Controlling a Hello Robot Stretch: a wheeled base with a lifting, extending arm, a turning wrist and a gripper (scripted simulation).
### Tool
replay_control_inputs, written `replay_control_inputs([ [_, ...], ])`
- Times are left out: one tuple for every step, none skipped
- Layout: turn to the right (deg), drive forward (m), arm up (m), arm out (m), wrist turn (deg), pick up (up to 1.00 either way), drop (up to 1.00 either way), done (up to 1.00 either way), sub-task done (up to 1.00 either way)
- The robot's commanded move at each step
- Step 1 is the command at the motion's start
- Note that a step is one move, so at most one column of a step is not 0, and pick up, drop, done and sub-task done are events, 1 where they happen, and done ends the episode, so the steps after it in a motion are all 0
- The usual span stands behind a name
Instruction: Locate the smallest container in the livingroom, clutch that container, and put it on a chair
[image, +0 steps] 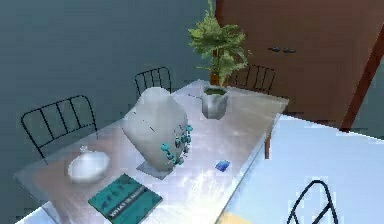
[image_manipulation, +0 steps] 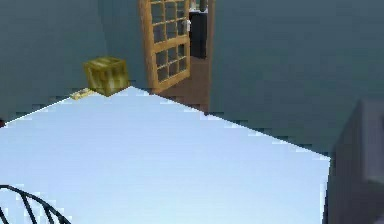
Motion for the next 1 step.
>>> replay_control_inputs([
  [-45.0,0.0,0.0,0.0,0.0,0.0,0.0,0.0,0.0],
])
